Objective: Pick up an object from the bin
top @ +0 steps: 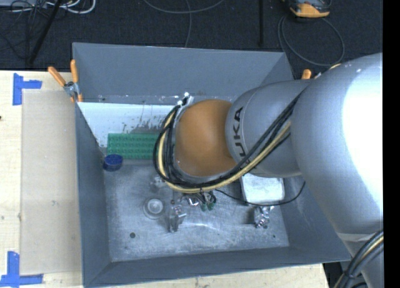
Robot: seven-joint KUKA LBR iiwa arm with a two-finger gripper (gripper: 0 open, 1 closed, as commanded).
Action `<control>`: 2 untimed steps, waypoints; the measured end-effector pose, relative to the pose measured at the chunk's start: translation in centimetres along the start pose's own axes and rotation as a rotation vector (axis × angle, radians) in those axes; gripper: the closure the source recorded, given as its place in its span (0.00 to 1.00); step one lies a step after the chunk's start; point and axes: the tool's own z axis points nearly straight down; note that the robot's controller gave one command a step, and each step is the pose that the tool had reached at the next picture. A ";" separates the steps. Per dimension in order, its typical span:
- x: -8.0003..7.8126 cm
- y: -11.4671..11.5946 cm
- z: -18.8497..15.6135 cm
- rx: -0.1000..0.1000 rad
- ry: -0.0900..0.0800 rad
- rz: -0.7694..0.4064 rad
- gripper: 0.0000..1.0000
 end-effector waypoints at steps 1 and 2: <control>-2.6 1.4 0.1 0.001 0.006 -0.076 0.00; -2.6 1.4 -0.2 -0.001 0.003 -0.072 1.00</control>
Offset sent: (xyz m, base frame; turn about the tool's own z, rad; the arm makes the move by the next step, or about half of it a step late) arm 0.0198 0.0199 -0.0019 -0.0773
